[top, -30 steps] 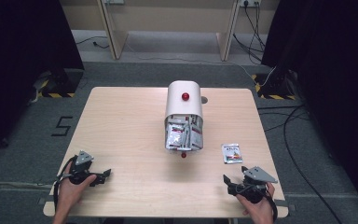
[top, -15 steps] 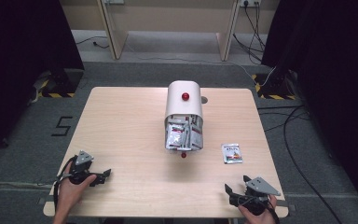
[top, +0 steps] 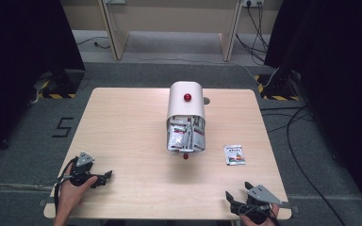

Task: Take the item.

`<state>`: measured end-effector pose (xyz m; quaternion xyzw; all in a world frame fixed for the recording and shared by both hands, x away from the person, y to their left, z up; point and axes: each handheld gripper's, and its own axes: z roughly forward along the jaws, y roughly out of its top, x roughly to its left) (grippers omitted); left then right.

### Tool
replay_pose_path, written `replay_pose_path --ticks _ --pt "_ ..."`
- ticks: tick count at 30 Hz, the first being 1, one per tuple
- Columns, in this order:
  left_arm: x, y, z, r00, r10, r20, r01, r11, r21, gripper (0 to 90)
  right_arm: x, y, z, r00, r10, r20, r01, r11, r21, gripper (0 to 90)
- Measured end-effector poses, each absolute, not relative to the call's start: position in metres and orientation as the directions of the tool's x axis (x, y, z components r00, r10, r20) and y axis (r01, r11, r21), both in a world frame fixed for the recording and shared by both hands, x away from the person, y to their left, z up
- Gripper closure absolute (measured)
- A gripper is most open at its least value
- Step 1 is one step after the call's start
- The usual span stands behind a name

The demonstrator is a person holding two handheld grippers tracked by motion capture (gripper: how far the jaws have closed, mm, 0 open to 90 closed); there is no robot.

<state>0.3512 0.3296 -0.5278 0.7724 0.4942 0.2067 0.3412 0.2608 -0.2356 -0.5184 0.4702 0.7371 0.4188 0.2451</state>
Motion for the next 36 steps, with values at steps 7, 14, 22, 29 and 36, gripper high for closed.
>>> replay_pose_path --ticks 7,14,22,29,36 --pt "0.351 0.33 -0.528 0.426 0.904 -0.018 0.623 -0.279 0.731 0.0 0.258 -0.235 -0.525 -0.452 0.891 0.034 0.51 0.227 0.83 18.1" --pt "0.351 0.33 -0.528 0.426 0.905 -0.018 0.622 -0.279 0.731 0.0 0.253 -0.234 -0.531 -0.466 0.884 0.036 0.521 0.241 0.819 17.1" --pt "0.351 0.33 -0.528 0.426 0.905 -0.018 0.622 -0.279 0.731 0.0 0.251 -0.23 -0.532 -0.485 0.874 0.001 0.501 0.278 0.82 16.4" --pt "0.351 0.33 -0.528 0.426 0.904 -0.018 0.622 -0.279 0.731 0.0 0.252 -0.228 -0.533 -0.504 0.863 -0.01 0.497 0.299 0.815 15.1" --pt "0.351 0.329 -0.528 0.426 0.905 -0.014 0.621 -0.281 0.732 0.0 0.252 -0.227 -0.533 -0.512 0.859 -0.008 0.494 0.302 0.816 15.1"
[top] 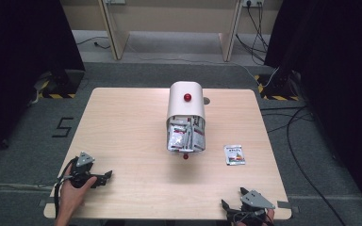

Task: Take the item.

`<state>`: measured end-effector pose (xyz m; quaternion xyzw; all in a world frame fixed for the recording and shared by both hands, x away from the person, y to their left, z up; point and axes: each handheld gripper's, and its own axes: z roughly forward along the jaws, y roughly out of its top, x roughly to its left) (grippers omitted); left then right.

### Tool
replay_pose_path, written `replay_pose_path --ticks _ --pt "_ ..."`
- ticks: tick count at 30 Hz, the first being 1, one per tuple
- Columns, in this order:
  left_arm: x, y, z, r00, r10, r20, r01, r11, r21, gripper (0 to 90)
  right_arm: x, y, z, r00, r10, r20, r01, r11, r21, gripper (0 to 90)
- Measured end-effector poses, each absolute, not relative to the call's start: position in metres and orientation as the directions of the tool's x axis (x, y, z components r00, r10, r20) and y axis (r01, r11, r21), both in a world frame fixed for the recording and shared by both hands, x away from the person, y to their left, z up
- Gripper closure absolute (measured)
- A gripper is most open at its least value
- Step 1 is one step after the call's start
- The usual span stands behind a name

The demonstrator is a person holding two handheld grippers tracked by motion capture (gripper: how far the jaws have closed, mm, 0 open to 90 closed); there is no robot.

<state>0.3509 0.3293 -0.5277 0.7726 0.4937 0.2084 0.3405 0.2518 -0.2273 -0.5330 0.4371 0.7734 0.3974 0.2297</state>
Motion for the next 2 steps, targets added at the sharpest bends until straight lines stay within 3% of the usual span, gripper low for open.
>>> replay_pose_path --ticks 2 --pt "0.3511 0.3295 -0.5277 0.426 0.905 -0.016 0.622 -0.28 0.732 0.0 0.2521 -0.2273 -0.533 -0.513 0.858 -0.01 0.492 0.303 0.816 15.1"
